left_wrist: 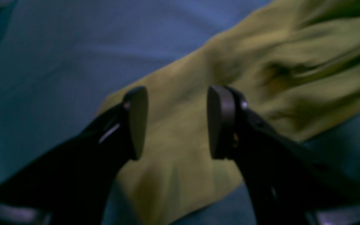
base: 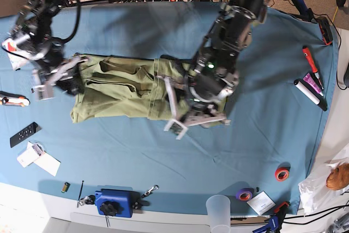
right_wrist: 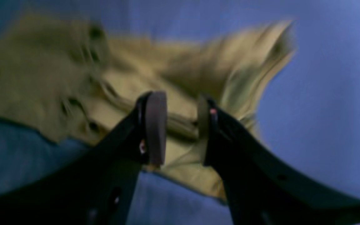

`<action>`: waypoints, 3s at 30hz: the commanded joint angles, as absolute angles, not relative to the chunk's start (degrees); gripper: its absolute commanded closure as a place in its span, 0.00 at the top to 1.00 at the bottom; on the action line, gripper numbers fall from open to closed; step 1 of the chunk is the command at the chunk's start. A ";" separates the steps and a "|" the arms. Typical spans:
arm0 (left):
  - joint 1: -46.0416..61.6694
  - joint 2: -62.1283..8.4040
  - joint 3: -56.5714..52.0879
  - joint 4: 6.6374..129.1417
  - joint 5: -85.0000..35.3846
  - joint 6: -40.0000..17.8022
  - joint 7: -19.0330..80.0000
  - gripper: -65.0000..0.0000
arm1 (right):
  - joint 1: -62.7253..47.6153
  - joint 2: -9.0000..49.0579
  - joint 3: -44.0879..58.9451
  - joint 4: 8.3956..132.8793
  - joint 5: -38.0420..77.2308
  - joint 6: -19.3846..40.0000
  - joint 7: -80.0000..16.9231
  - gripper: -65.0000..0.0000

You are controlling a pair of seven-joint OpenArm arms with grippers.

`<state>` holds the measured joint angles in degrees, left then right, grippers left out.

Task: Layout the t-shirt on the table in an organized manner, then fold the t-shirt properly
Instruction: 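Grasp the collar end with the left gripper and fold it toward the right gripper, then lift the hem end with the right gripper and fold it over the middle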

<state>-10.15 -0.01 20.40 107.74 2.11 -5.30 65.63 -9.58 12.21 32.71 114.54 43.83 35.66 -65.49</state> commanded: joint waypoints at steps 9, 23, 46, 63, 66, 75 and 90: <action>-10.13 -3.03 16.40 108.81 1.28 -4.91 64.66 0.45 | -10.83 13.02 43.46 121.08 44.51 35.81 -64.47 0.33; -8.08 -3.03 16.40 108.81 1.28 -4.93 63.46 0.45 | -12.12 13.21 43.59 110.41 39.90 31.14 -61.10 0.58; -8.10 -3.01 16.43 108.81 1.28 -4.93 63.00 0.45 | -1.23 13.15 40.23 80.51 53.10 36.60 -68.90 0.58; -8.08 -3.01 16.43 108.81 1.26 -4.93 63.02 0.45 | 2.90 8.54 29.95 80.51 43.44 34.41 -61.21 0.58; -8.08 -3.03 16.40 108.81 1.28 -4.93 63.09 0.45 | 2.90 8.12 30.02 80.51 41.58 33.82 -60.55 0.49; -7.44 -3.03 16.40 108.84 0.03 -4.93 65.10 0.45 | 5.72 10.26 34.28 80.68 35.05 33.43 -60.88 0.00; -5.69 -3.05 16.29 109.10 -6.35 -4.93 66.22 0.44 | 9.78 19.11 28.29 91.42 20.73 30.44 -65.82 0.00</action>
